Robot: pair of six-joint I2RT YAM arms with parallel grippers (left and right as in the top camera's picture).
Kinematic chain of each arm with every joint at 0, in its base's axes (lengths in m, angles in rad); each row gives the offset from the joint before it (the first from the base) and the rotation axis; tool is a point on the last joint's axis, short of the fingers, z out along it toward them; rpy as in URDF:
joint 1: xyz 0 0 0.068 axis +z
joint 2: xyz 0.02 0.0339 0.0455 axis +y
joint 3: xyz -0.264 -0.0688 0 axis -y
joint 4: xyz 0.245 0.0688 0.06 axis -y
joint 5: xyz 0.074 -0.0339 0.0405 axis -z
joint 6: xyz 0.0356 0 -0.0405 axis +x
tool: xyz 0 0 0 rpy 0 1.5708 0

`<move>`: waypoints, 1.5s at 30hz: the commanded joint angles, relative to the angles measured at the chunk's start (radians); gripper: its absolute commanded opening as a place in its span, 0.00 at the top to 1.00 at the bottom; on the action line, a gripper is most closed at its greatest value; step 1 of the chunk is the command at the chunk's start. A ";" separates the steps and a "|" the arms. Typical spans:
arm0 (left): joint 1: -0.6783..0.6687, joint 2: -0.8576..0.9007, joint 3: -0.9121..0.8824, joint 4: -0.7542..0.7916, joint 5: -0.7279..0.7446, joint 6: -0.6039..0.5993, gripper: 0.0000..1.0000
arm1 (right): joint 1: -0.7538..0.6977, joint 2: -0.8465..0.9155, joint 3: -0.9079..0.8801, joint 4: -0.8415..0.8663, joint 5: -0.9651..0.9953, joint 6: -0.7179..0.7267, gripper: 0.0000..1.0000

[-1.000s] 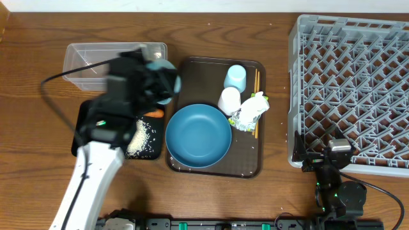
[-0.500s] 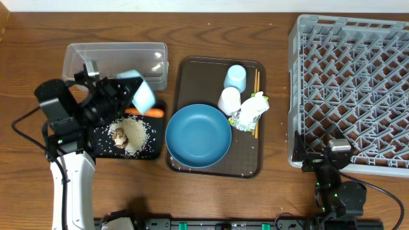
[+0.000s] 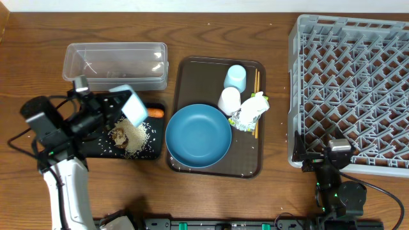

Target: Sort waste into correct bins and load items into the dishwasher rack

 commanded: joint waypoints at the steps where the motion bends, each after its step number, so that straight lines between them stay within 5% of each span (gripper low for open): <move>1: 0.061 0.000 0.001 0.005 0.095 -0.011 0.94 | -0.006 -0.005 -0.001 -0.004 0.006 0.011 0.01; 9: 0.149 0.000 0.001 0.019 0.112 -0.116 0.94 | -0.006 -0.005 -0.001 -0.004 0.006 0.011 0.01; 26: 0.160 -0.002 0.001 0.488 0.135 -0.732 0.94 | -0.006 -0.005 -0.001 -0.004 0.006 0.011 0.01; 37: 0.159 0.013 0.001 0.473 0.117 -0.755 0.94 | -0.006 -0.005 -0.001 -0.004 0.006 0.011 0.01; 41: 0.159 0.016 0.001 0.475 0.048 -0.668 0.94 | -0.006 -0.005 -0.001 -0.004 0.006 0.011 0.01; 45: 0.160 0.019 0.001 0.518 0.087 -0.748 0.94 | -0.006 -0.005 -0.001 -0.004 0.006 0.011 0.01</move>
